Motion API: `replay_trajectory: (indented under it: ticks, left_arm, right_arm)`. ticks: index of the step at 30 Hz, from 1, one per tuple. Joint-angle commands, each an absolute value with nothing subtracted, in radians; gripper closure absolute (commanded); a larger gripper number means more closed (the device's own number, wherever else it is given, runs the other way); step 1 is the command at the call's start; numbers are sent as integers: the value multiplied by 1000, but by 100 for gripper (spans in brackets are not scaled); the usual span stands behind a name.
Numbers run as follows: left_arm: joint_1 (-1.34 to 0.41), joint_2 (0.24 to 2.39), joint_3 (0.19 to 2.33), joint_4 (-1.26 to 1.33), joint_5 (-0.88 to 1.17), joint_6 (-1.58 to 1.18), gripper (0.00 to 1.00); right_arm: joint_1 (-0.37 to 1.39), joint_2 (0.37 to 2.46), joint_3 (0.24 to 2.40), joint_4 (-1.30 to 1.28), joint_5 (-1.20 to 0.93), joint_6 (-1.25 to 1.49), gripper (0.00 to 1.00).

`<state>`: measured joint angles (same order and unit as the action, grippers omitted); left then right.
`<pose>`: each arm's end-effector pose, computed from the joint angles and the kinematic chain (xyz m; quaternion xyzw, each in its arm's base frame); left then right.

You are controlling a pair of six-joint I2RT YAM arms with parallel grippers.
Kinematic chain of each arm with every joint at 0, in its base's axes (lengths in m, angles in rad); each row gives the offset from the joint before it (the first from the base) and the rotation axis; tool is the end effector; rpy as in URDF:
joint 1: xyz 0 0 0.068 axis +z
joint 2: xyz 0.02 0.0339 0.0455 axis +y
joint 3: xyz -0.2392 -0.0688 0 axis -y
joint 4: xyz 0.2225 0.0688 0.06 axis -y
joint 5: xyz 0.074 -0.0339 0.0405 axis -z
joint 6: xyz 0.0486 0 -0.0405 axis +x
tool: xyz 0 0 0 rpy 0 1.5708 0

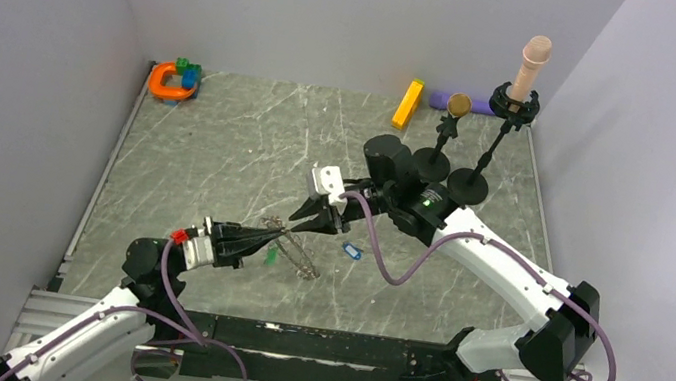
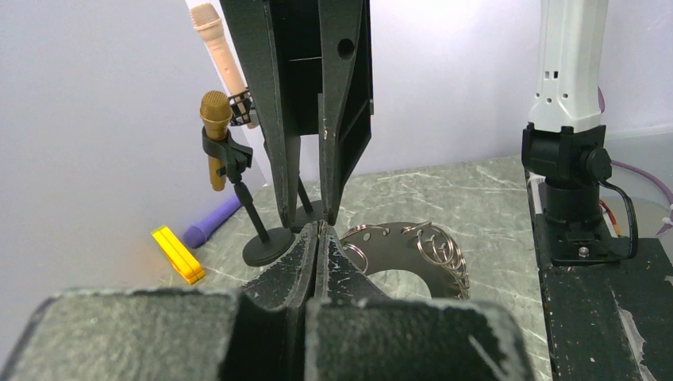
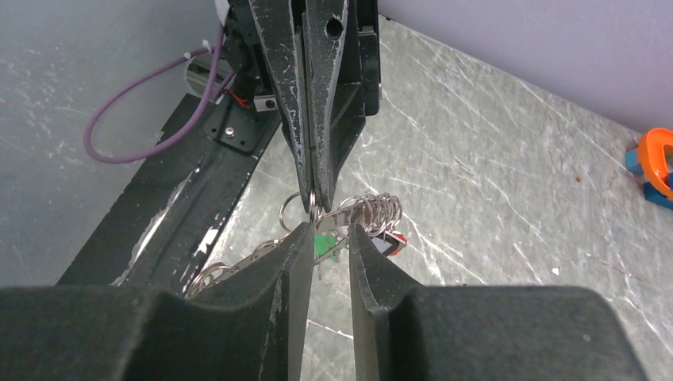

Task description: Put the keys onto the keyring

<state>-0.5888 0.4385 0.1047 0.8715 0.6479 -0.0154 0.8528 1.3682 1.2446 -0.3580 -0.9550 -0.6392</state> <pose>0.0919 -0.0967 0.2566 0.3979 0.3708 -0.3953 0.7402 0.1613 0.2449 0.3326 -0.6904 0.3963 0.4399 0.4156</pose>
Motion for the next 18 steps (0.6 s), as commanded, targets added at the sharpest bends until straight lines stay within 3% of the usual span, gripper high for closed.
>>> replay_trajectory:
  ticks: [1, 18]
  left_arm:
    - [-592, 421, 139, 914, 628, -12, 100]
    - [-592, 411, 146, 911, 616, 7, 100]
  right_arm:
    - [859, 1346, 1241, -288, -1002, -592, 72]
    - [886, 1377, 1227, -259, -968, -557, 73]
